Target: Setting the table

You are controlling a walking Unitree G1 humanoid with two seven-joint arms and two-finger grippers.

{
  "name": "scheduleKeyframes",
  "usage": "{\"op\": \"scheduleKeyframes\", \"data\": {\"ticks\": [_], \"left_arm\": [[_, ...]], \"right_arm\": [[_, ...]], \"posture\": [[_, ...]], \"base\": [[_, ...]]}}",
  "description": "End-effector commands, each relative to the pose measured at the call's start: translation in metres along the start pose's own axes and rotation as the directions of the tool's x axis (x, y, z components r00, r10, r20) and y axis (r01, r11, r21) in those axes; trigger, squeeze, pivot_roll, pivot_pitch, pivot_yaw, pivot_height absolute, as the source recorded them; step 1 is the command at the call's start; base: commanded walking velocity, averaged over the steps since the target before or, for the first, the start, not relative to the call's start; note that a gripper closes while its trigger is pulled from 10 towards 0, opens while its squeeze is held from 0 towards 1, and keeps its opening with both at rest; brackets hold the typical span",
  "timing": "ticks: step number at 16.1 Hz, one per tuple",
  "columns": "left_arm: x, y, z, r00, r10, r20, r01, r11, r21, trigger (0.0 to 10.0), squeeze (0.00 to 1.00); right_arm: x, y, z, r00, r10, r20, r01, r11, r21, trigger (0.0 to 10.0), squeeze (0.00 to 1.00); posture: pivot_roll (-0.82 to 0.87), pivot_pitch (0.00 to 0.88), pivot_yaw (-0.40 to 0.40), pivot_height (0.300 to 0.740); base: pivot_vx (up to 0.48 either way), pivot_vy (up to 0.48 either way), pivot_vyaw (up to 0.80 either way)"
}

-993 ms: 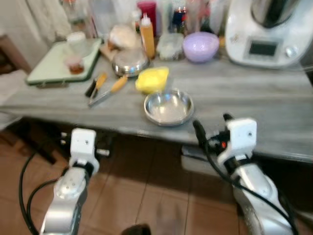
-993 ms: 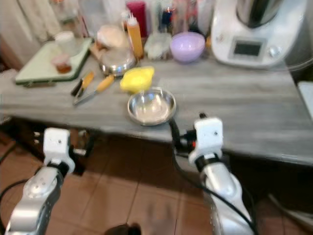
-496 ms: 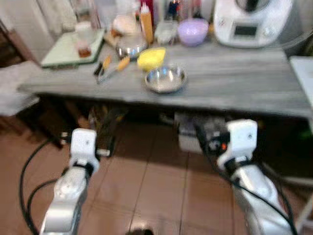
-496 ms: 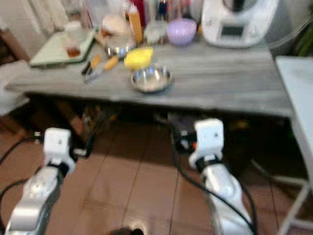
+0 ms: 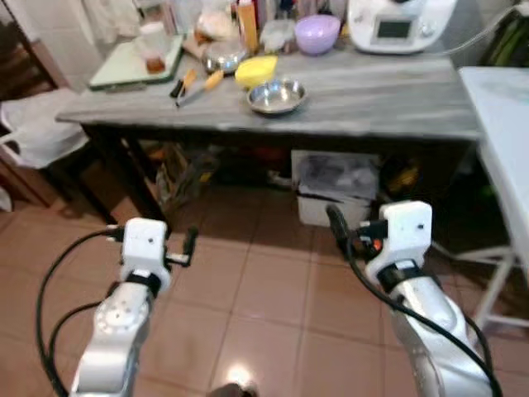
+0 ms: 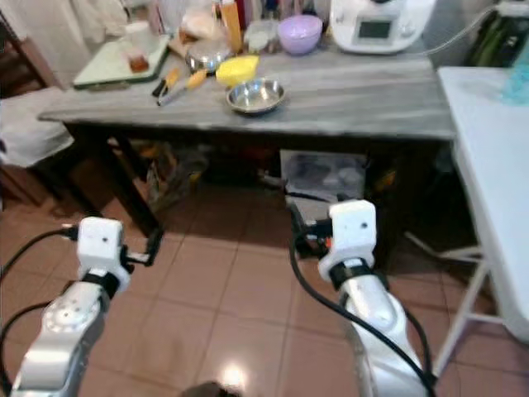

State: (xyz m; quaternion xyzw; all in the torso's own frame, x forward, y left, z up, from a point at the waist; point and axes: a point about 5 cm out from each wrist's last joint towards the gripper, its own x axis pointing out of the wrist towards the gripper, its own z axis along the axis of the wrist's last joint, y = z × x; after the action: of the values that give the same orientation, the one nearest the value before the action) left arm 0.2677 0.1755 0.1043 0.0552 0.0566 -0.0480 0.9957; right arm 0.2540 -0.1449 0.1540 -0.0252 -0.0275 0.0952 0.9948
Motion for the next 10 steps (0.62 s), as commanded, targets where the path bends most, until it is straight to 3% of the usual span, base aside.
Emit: {"op": "scheduleKeyframes", "data": {"ticks": [1,7,10], "left_arm": [[0.000,0.004,0.003,1.000,0.003,0.017,-0.003,1.000,0.012,10.0,0.00],[-0.001,-0.011,0.003,0.997,-0.055,0.058,0.055,0.998,0.006,10.0,0.00],[0.000,-0.012,0.004,0.995,-0.078,0.065,0.079,0.997,-0.016,10.0,0.00]], "right_arm": [[0.001,0.003,0.003,1.000,0.008,0.008,-0.008,1.000,0.008,10.0,0.00],[0.004,0.000,-0.002,1.000,-0.009,-0.024,0.010,1.000,0.026,10.0,0.00],[0.006,0.001,-0.001,1.000,0.006,-0.018,-0.005,0.999,0.050,10.0,0.00]], "posture": [[-0.05,0.084,0.084,0.740],[-0.05,0.078,0.079,0.740],[-0.05,0.074,0.081,0.740]], "base": [[0.000,0.000,0.00],[0.000,0.000,0.00],[0.000,0.000,0.00]]}}
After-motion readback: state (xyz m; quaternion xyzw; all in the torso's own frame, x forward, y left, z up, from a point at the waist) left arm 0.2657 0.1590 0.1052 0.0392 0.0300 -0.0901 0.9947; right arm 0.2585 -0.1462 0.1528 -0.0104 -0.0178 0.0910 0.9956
